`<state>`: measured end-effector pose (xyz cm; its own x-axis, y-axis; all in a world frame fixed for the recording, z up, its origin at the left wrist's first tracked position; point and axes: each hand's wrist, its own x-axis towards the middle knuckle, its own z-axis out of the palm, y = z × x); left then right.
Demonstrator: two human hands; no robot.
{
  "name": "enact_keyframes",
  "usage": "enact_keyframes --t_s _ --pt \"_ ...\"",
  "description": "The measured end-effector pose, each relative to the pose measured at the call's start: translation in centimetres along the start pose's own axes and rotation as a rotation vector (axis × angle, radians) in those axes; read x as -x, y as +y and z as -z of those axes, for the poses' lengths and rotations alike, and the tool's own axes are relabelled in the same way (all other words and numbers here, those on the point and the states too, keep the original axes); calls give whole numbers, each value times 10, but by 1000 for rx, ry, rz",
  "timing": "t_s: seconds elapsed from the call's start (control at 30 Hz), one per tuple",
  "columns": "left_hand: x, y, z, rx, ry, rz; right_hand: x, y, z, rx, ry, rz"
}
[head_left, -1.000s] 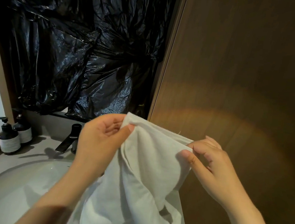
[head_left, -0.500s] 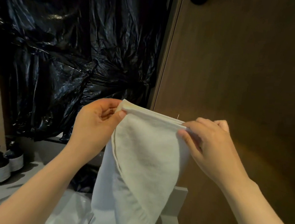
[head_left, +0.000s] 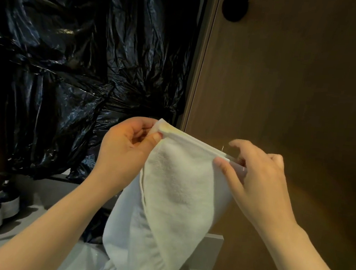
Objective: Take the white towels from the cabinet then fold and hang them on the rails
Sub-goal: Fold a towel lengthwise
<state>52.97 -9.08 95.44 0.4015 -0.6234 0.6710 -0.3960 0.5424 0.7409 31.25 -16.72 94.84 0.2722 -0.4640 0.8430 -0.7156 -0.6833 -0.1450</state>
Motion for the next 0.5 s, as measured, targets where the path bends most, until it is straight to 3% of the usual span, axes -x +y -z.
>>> enact_keyframes --t_s 0.17,0.3,0.5 --pt "1 3 -7 45 -51 -4 2 8 0 42 -47 2" --pt "-1 2 -8 -4 23 -30 2 15 6 56 -58 3" --pt "1 -1 -18 -3 -29 -12 0 17 11 17 -242 -43"
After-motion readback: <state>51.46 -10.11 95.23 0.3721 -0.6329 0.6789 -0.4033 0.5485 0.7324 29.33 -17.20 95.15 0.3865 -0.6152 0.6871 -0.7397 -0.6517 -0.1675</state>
